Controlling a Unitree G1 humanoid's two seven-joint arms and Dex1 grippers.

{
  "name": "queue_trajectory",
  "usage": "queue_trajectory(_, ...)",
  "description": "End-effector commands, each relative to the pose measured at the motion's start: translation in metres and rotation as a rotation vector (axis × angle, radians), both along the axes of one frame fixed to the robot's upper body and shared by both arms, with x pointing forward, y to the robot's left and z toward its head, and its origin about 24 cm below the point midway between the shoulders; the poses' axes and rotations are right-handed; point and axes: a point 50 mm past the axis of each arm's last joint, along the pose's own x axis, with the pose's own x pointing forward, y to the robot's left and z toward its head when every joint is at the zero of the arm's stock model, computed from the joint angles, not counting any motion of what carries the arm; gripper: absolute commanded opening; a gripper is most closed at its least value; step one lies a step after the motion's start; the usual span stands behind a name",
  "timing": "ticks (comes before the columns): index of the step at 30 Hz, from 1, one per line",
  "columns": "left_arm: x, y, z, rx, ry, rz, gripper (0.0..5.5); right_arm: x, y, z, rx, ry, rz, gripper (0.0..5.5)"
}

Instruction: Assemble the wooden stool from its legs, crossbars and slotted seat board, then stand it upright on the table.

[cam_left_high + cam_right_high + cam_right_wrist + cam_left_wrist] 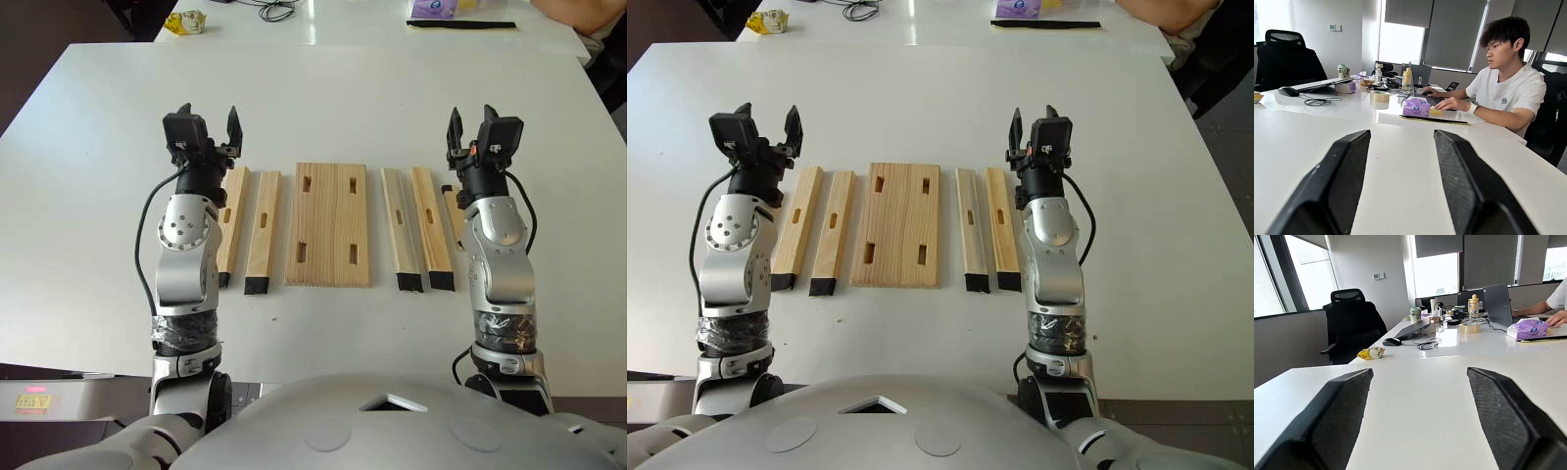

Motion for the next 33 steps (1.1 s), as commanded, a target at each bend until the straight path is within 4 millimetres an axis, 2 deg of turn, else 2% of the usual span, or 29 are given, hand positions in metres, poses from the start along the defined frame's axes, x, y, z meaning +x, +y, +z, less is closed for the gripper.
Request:
queue_trajectory(1, -0.009, 0.027, 0.006, 0.04, 0.123, 0.001, 3.58, -0.004, -0.002, -0.001, 0.002, 0.004, -0.026, 2.42)
queue_trajectory(4, -0.015, 0.045, 0.021, 0.093, 0.229, 0.0, 3.58, -0.013, -0.006, -0.006, 0.008, 0.018, -0.066, 2.42)
queue_trajectory(7, -0.026, 0.053, 0.03, 0.122, 0.383, -0.044, 3.58, -0.023, -0.007, -0.01, 0.021, 0.03, -0.108, 2.42)
queue_trajectory(11, -0.037, 0.06, 0.036, 0.179, 0.575, -0.113, 3.58, -0.033, -0.008, -0.014, 0.031, 0.04, -0.153, 2.42)
queue_trajectory(14, -0.04, 0.071, 0.035, 0.182, 0.71, -0.079, 3.58, -0.038, -0.009, -0.016, 0.039, 0.047, -0.186, 2.42)
queue_trajectory(19, -0.038, 0.081, 0.024, 0.119, 0.816, -0.021, 3.58, -0.04, -0.005, -0.018, 0.048, 0.051, -0.193, 2.42)
queue_trajectory(24, -0.054, 0.083, -0.003, 0.051, 0.928, 0.009, 3.58, -0.04, -0.007, -0.02, 0.043, 0.064, -0.193, 2.42)
queue_trajectory(29, -0.061, 0.094, -0.016, 0.076, 0.949, 0.082, 3.58, -0.042, -0.009, -0.024, 0.041, 0.081, -0.203, 2.42)
queue_trajectory(33, -0.059, 0.091, -0.021, 0.142, 0.931, 0.044, 3.58, -0.043, -0.009, -0.024, 0.044, 0.073, -0.207, 2.42)
